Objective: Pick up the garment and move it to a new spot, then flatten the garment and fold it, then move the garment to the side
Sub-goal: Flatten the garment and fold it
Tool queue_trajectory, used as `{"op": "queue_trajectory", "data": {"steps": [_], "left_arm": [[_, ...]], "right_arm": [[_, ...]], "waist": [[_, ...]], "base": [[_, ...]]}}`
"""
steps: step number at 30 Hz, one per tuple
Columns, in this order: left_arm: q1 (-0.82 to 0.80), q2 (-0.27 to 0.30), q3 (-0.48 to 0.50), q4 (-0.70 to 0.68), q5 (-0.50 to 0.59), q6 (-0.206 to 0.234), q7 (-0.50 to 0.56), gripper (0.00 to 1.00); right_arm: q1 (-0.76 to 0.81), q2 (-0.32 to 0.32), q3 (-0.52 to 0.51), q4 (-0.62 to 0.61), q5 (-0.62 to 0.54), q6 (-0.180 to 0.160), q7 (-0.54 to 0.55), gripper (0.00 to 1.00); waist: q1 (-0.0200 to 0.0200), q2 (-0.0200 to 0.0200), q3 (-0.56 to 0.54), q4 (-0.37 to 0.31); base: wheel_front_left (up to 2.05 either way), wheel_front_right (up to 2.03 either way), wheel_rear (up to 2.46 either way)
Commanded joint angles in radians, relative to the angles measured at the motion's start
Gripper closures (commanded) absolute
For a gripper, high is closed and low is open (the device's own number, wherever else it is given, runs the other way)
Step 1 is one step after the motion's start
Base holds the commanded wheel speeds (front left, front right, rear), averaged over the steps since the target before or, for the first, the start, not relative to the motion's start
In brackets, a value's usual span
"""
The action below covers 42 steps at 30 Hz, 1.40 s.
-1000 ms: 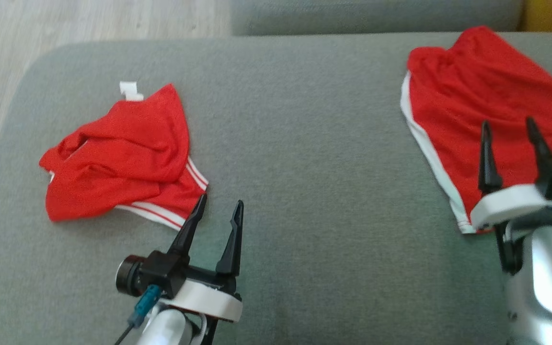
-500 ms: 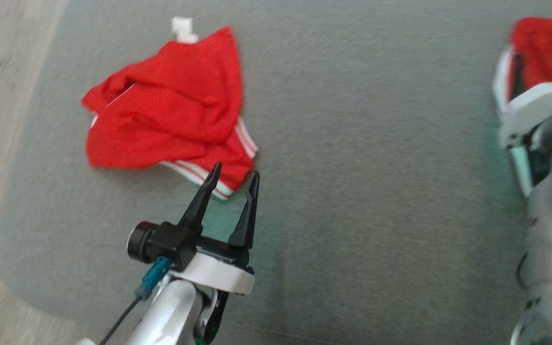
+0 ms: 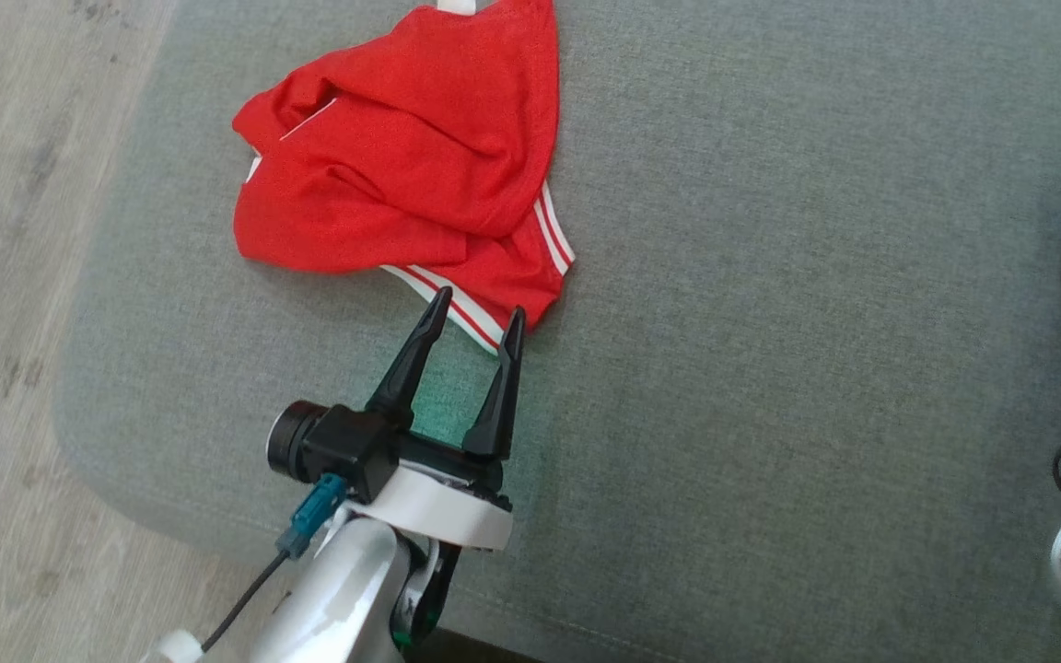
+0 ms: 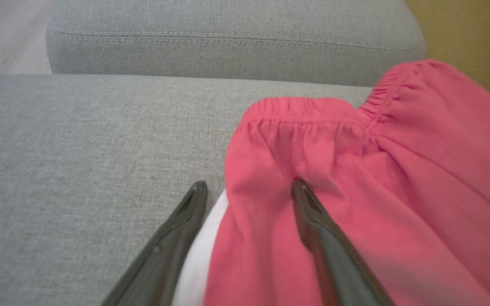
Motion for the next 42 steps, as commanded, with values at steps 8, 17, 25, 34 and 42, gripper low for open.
{"op": "queue_trajectory", "data": {"steps": [8, 17, 25, 34, 42], "left_arm": [[-0.026, 0.002, 0.022, -0.022, -0.004, 0.01, -0.01, 0.0], [-0.017, 0.002, 0.033, -0.009, 0.01, 0.008, -0.01, 0.0], [-0.01, 0.002, 0.023, 0.023, 0.013, -0.005, -0.01, 0.0], [0.027, 0.008, 0.061, 0.019, 0.037, -0.001, -0.01, 0.0], [0.051, 0.014, 0.081, 0.016, 0.046, -0.002, -0.01, 0.0]], "right_arm": [[-0.082, 0.031, -0.01, 0.115, 0.0, 0.007, -0.168, 1.0], [-0.158, 0.087, 0.207, 0.382, 0.124, 0.007, -0.385, 1.0], [0.019, 0.093, 1.032, 0.253, 0.871, 0.007, -0.334, 1.0], [0.15, 0.026, 1.446, -0.043, 1.216, 0.007, -0.242, 0.0], [0.169, 0.013, 1.455, -0.024, 1.236, 0.007, -0.36, 0.0]], "waist": [[-0.0001, 0.0, -0.01, -0.015], [-0.0001, 0.0, -0.071, -0.063], [-0.0001, 0.0, -0.126, -0.069], [-0.0001, 0.0, -0.173, -0.131], [-0.0001, 0.0, -0.233, -0.189]], "base": [[0.0, 0.0, 0.0], [0.0, 0.0, 0.0], [0.0, 0.0, 0.0], [0.0, 0.0, 0.0], [0.0, 0.0, 0.0]]}}
